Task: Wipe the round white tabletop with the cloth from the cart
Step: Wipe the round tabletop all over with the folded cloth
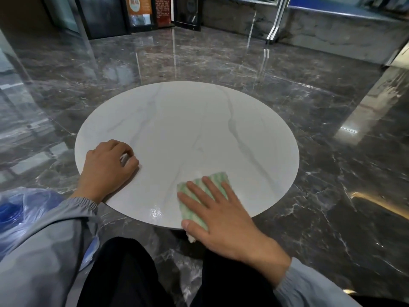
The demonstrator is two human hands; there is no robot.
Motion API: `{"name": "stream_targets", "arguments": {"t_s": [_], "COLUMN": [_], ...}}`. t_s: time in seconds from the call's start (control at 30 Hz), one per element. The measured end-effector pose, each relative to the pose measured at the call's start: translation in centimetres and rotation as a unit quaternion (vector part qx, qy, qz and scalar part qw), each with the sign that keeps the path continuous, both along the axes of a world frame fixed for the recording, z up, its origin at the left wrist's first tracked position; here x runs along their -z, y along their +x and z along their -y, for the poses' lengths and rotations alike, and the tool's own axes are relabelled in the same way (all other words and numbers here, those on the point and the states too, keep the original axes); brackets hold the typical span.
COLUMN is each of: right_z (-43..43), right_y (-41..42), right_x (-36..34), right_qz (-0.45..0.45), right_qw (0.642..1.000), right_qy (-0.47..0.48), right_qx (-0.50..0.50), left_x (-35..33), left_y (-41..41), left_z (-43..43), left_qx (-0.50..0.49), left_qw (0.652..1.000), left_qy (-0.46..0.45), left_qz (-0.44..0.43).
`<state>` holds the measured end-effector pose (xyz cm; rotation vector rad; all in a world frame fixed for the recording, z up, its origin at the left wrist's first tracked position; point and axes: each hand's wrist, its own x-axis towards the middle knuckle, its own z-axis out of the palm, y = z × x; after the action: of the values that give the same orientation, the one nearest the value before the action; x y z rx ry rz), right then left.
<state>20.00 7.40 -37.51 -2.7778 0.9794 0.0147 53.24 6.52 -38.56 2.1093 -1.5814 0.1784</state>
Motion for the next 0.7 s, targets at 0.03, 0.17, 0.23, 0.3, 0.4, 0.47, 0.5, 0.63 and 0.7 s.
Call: {"name": "stream_targets", "arguments": {"t_s": [0.03, 0.17, 0.23, 0.3, 0.4, 0.47, 0.5, 0.63, 0.7], "right_z": [0.7, 6.1, 9.1, 10.7, 9.3, 6.1, 4.1, -1.2, -0.6], "right_y": [-0.6, -4.8, -7.4, -8.5, -6.2, -2.8, -0.9, 3.9, 3.1], "right_x": [-0.2, -0.6, -0.6, -0.7, -0.6, -0.4, -0.2, 0.5, 0.2], "right_qz": [0.003, -0.020, -0.036, -0.048, -0.059, -0.049, -0.035, -0.004, 0.007], "right_qw": [1.000, 0.997, 0.988, 0.976, 0.976, 0.989, 0.995, 0.999, 0.999], "right_qy": [-0.003, 0.015, 0.023, 0.029, 0.024, 0.013, 0.002, -0.021, -0.019], "right_qx": [-0.002, 0.068, 0.149, 0.212, 0.210, 0.139, 0.097, -0.025, -0.036], "left_x": [0.0, 0.0, 0.1, 0.2, 0.0, -0.1, -0.1, 0.0, 0.2], "left_y": [0.0, 0.0, 0.0, 0.1, 0.0, -0.1, -0.1, 0.0, 0.1], "left_z": [0.0, 0.0, -0.1, -0.1, -0.1, -0.2, -0.2, -0.2, -0.1], "left_qx": [0.000, -0.002, -0.001, 0.000, 0.001, -0.003, -0.003, -0.001, 0.001], "left_qw": [1.000, 1.000, 1.000, 1.000, 1.000, 1.000, 1.000, 1.000, 1.000], "left_qy": [0.000, 0.000, -0.008, -0.016, -0.012, -0.003, -0.003, -0.009, -0.011], "left_qz": [-0.001, -0.009, -0.009, -0.007, -0.006, -0.010, -0.010, -0.007, -0.002]}}
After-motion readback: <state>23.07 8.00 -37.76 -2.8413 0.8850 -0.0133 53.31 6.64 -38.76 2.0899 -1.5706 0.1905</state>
